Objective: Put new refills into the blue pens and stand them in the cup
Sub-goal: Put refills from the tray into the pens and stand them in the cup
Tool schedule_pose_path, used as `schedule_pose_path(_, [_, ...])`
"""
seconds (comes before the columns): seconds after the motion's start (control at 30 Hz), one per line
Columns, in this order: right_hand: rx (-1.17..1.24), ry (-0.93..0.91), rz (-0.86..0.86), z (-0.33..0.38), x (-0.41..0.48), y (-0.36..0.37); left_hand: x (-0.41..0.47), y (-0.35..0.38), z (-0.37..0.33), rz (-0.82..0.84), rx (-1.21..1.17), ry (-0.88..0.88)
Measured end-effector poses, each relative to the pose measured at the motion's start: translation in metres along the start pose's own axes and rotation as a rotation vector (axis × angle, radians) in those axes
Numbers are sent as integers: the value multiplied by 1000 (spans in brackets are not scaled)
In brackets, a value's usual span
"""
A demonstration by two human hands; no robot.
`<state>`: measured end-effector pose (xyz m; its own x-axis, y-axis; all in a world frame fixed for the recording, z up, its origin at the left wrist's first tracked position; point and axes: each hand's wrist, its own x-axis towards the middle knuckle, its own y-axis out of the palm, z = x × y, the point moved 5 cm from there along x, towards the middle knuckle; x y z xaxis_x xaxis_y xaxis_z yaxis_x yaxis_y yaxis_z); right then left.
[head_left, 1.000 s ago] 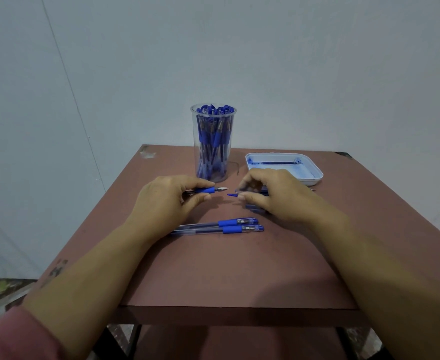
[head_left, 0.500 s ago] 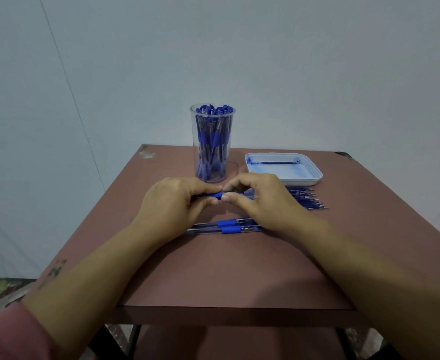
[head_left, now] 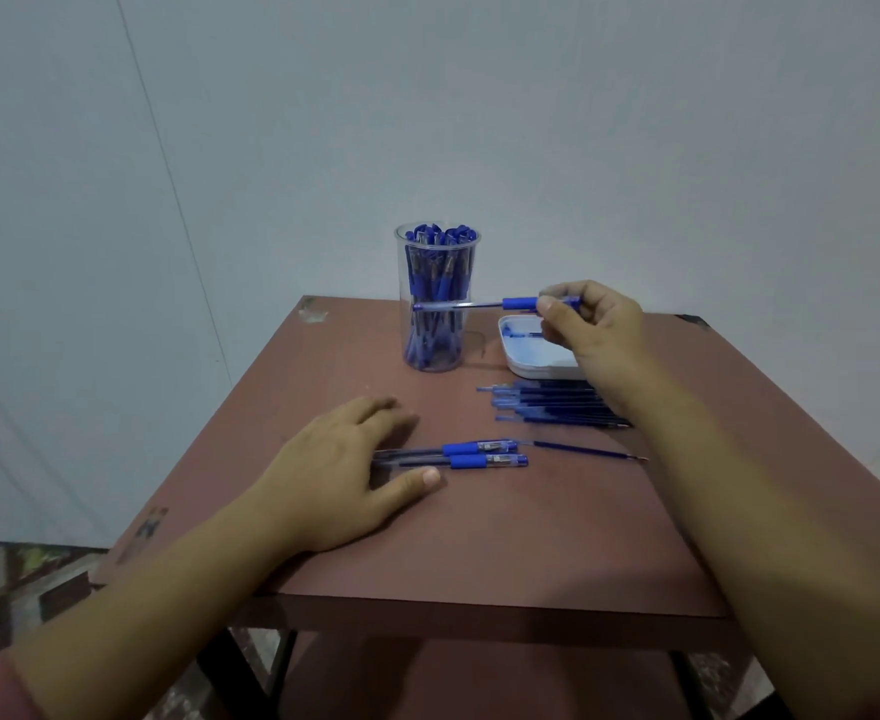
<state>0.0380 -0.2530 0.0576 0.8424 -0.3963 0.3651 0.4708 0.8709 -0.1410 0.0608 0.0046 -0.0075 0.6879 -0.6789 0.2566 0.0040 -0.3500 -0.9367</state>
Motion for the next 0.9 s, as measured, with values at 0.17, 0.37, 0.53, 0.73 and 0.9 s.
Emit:
schedule_pose_path(0.17, [46,-121,-42,39,10,13,2,5,-2,21,54,-26])
schedule_pose_path(0.37, [-31,-377,-171,87,22,28,3,5,-5,28,88,-32])
schedule_pose_path(0.53, [-121,-512,-289,112,37,30,2,6,-5,25,79,-43])
schedule_pose_path(0.73, [-298,-508,-155,111,56,54,2,6,-4,14,73,-42])
schedule_pose_path(0.9, [-549,-436,74,82,66,84,3,7,-2,-2,72,-38])
